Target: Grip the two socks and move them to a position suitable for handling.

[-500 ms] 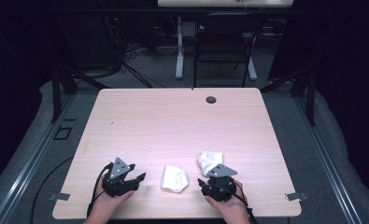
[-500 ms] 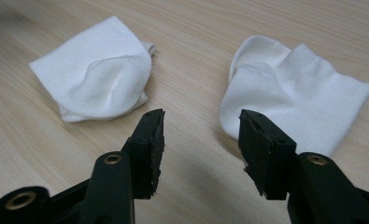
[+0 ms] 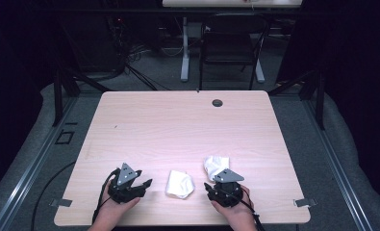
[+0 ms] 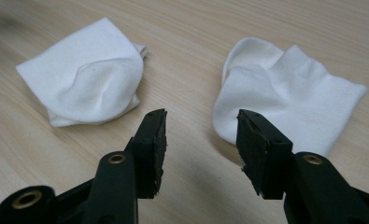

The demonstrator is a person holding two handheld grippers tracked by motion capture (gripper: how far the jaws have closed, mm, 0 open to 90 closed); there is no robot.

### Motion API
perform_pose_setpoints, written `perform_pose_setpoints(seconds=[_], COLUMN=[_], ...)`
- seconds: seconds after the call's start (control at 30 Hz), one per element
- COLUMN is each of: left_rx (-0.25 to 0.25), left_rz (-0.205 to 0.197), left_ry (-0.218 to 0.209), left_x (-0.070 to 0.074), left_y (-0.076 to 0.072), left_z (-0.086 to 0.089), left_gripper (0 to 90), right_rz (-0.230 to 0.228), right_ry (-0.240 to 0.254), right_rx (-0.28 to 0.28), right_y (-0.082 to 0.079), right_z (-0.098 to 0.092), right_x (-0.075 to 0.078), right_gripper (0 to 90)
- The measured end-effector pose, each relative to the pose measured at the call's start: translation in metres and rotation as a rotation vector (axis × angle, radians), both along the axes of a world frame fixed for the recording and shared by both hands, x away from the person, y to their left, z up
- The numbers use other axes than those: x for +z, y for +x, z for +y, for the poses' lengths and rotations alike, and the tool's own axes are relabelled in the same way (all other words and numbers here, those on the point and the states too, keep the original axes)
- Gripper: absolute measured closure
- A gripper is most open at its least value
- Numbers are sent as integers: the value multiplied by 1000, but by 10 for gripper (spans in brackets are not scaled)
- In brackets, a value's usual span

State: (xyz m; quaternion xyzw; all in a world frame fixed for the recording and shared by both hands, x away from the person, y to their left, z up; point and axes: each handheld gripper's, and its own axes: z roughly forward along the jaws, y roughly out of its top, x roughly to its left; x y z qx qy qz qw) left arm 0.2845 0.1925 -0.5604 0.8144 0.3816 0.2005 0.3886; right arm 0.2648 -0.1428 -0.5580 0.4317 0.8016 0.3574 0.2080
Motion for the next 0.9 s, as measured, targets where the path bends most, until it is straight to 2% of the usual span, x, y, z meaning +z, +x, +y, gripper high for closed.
perform_pose_setpoints(seconds=[0.13,0.3,0.37,0.67,0.83,0.87,0.9], left_rx=[-4,-6,-8,-66,-120,-120,-137], left_rz=[4,2,7,14,26,26,34], left_ry=[1,2,-5,-37,-38,-38,-49], left_x=[0,-1,0,6,7,7,7], left_y=[1,0,0,0,0,0,1], left_z=[0,-2,-4,-31,-59,-59,-68], left_gripper=[455,452,452,467,499,513,522], right_rz=[-15,-11,-24,-44,-52,-56,-55], right_ry=[9,6,6,6,20,30,33], right_rx=[-8,-10,-13,-37,-46,-48,-50], right_y=[1,1,0,-1,-1,-1,-1], right_z=[0,0,1,-1,-5,-5,-6], right_x=[-1,0,1,2,4,4,4], right_gripper=[510,509,509,509,510,512,516])
